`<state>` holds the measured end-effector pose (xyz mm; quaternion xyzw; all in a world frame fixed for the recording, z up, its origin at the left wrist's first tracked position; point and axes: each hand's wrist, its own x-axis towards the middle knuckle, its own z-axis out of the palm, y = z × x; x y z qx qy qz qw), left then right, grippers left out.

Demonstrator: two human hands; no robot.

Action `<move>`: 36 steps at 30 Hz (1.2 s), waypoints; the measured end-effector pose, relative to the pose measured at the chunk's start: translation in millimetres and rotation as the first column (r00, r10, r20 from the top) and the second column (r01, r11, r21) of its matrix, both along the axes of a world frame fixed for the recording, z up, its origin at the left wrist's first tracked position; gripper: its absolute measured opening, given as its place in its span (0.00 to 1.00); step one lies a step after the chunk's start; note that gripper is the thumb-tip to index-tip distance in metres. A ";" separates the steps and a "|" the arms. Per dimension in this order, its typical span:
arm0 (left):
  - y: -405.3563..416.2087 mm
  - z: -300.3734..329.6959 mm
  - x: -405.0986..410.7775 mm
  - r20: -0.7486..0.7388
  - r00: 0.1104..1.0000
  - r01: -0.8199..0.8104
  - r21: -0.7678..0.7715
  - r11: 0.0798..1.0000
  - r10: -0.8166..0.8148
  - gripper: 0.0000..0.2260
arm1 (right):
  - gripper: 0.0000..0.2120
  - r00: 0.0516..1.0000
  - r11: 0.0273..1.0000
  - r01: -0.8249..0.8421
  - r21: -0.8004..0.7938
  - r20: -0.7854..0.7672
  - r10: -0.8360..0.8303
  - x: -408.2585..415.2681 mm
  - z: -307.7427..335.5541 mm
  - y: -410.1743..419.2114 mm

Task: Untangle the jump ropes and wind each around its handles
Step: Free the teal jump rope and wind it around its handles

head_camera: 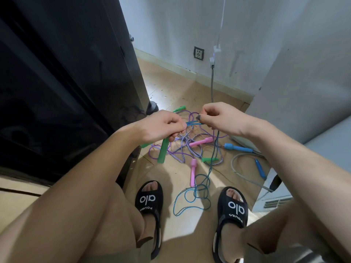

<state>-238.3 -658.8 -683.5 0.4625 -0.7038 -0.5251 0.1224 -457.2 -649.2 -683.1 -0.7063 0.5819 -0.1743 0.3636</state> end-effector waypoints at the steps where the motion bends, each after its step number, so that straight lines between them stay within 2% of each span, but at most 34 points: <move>1: -0.4 -0.2 0.2 0.002 1.000 -0.003 -0.008 1.000 0.003 0.11 | 0.15 0.999 1.000 0.007 0.018 0.042 -0.008 1.4 -0.7 0.3; 3: -1.9 -1.5 2.4 0.015 1.000 -0.011 -0.033 0.999 0.012 0.10 | 0.15 0.993 0.998 0.032 0.050 0.114 -0.037 3.2 -1.2 0.0; 7: -2.4 -4.0 5.9 0.066 0.998 0.027 -0.069 0.997 -0.022 0.12 | 0.14 0.991 0.997 0.078 -0.001 0.107 -0.077 0.5 -0.9 -6.3; 10: -1.1 -2.4 6.1 0.190 0.979 0.096 -0.090 0.991 -0.077 0.17 | 0.15 0.991 0.994 0.107 -0.027 0.086 -0.105 -4.0 -0.9 -8.8; 13: -0.2 0.8 9.5 0.358 0.923 0.183 -0.082 0.980 -0.142 0.13 | 0.14 0.989 0.989 0.142 -0.042 0.047 -0.140 -13.8 0.4 -11.0; 15: 0.0 2.3 11.3 0.411 0.903 0.179 -0.101 0.979 -0.123 0.12 | 0.14 0.990 0.989 0.130 -0.073 -0.045 -0.133 -21.3 0.9 -10.9; 17: 0.7 4.5 10.3 0.409 0.908 0.160 -0.126 0.979 -0.096 0.13 | 0.14 0.988 0.994 0.104 -0.036 -0.107 -0.108 -21.7 -0.6 -7.8; 20: 2.5 5.7 3.6 0.442 0.887 0.216 -0.140 0.966 -0.134 0.13 | 0.18 0.994 0.990 0.100 0.098 0.045 -0.104 -4.7 -2.6 1.3; 22: 3.8 4.9 -2.6 0.449 0.881 0.240 -0.146 0.960 -0.152 0.12 | 0.18 0.985 0.990 0.067 0.120 0.151 -0.085 9.9 -1.2 6.0; 25: 6.1 4.1 -10.1 0.449 0.882 0.250 -0.191 0.949 -0.141 0.10 | 0.18 0.975 0.980 -0.032 0.196 0.223 -0.013 23.0 0.4 12.9; 28: 6.9 5.3 -12.1 0.423 0.897 0.225 -0.192 0.955 -0.126 0.02 | 0.18 0.983 0.984 -0.040 0.175 0.186 0.007 24.7 -0.5 15.3; 30: 7.5 6.4 -11.7 0.404 0.907 0.207 -0.177 0.962 -0.121 0.05 | 0.18 0.985 0.990 -0.018 0.140 0.171 -0.006 23.2 -1.5 14.0; 31: 7.0 6.1 -10.6 0.394 0.911 0.201 -0.161 0.966 -0.124 0.02 | 0.18 0.984 0.991 -0.009 0.132 0.178 -0.015 22.6 -1.5 13.4; 34: 8.5 7.9 -8.1 0.382 0.908 0.218 -0.079 0.973 -0.173 0.09 | 0.19 0.979 0.994 0.047 0.096 0.194 -0.065 20.3 -1.5 11.6; 36: 8.6 9.0 -7.1 0.385 0.907 0.216 -0.082 0.973 -0.169 0.10 | 0.19 0.978 0.994 0.070 0.083 0.190 -0.085 18.5 -1.0 10.9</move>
